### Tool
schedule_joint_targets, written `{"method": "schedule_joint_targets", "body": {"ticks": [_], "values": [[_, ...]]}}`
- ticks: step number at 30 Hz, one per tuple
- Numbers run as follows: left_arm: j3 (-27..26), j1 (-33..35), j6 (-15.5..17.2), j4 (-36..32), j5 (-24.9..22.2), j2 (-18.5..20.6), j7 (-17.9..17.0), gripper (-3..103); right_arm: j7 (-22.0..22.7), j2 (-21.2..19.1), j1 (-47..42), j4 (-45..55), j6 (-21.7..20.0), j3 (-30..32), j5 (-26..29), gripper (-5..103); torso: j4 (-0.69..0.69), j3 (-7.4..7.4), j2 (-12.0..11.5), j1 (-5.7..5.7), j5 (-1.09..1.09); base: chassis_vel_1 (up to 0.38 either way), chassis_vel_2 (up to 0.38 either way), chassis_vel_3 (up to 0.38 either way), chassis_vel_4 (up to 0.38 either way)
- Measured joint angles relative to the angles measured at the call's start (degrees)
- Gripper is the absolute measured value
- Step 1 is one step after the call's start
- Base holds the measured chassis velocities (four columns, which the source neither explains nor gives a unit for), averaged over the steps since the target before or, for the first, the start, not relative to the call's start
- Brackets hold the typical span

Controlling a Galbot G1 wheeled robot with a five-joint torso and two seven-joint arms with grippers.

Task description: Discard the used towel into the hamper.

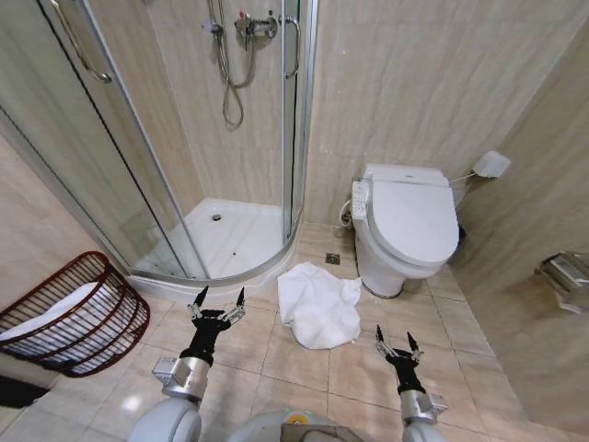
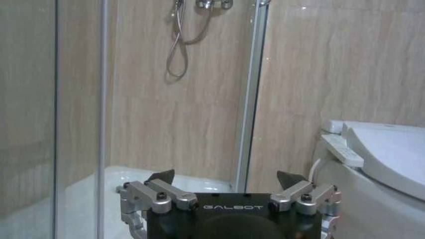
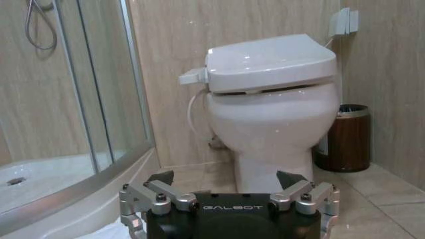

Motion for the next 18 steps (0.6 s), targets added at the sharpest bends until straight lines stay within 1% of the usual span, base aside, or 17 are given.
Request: {"method": "schedule_joint_targets", "body": {"ticks": [5,13,15,18], "values": [[0.0,0.0,0.0,0.0,0.0,0.0,0.0,100,-0.15,0.04,-0.08,-0.16,0.22,-0.07,-0.03,100,0.0,0.07,0.14,0.04,0.0,0.0,0.0,0.0,0.0],[0.0,0.0,0.0,0.0,0.0,0.0,0.0,100,-0.18,0.08,0.21,-0.83,1.56,-0.12,-0.2,100,0.0,0.18,0.27,0.13,0.0,-0.087,0.094,0.091,-0.088],[0.0,-0.01,0.0,0.0,0.0,0.0,0.0,100,-1.65,0.12,0.48,-1.64,3.06,0.2,-2.34,100,0.0,0.22,0.32,0.16,0.0,-0.099,0.106,0.119,-0.099],[0.0,-0.01,0.0,0.0,0.0,0.0,0.0,100,-2.12,0.17,0.52,-1.78,3.53,0.23,-2.89,100,0.0,0.23,0.35,0.18,0.0,-0.08,0.099,0.101,-0.073]]}}
